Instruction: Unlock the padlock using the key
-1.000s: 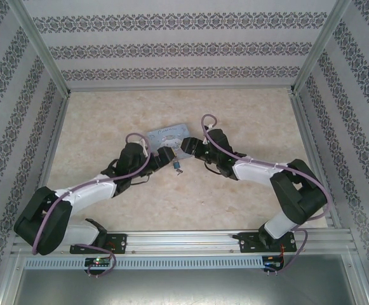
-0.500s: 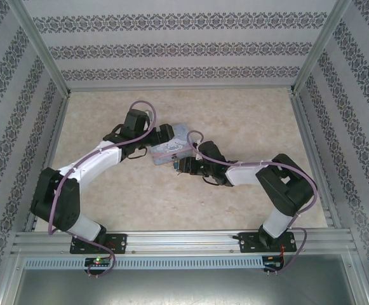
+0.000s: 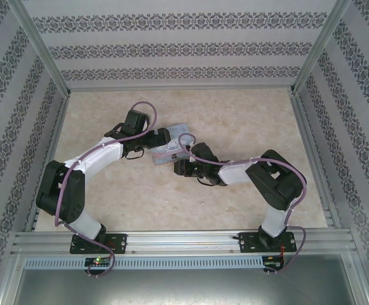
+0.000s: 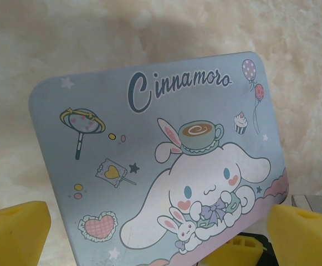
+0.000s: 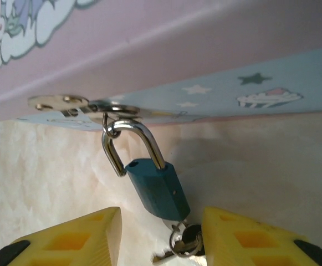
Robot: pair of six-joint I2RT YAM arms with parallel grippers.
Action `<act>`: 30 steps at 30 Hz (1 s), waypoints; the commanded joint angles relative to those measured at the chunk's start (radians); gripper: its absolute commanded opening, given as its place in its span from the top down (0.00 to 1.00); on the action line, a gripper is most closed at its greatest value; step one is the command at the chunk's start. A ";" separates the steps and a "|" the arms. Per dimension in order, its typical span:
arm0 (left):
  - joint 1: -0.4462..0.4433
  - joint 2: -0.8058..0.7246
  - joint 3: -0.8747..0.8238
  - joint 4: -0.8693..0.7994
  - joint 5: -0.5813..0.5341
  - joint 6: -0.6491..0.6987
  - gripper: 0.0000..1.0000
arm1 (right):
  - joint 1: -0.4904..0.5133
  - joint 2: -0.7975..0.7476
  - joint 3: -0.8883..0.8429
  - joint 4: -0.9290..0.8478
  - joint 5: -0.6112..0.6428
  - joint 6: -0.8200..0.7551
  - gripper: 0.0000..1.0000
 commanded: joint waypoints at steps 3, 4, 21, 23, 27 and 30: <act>0.020 0.014 0.006 -0.011 0.018 0.033 0.00 | 0.006 0.040 0.036 0.026 0.032 -0.008 0.58; 0.021 0.016 0.004 -0.009 0.021 0.033 0.00 | 0.007 0.045 0.041 0.027 0.032 -0.006 0.59; 0.022 0.010 0.015 -0.064 -0.017 0.063 0.00 | -0.009 0.005 -0.013 0.029 0.053 0.046 1.00; -0.003 0.014 0.027 -0.103 -0.057 0.086 0.00 | -0.016 -0.009 -0.028 0.031 0.051 0.057 1.00; -0.061 0.032 0.047 -0.174 -0.173 0.121 0.00 | -0.021 -0.020 -0.035 0.022 0.049 0.076 1.00; -0.087 0.053 0.048 -0.200 -0.247 0.130 0.00 | -0.024 -0.021 -0.042 0.025 0.050 0.110 1.00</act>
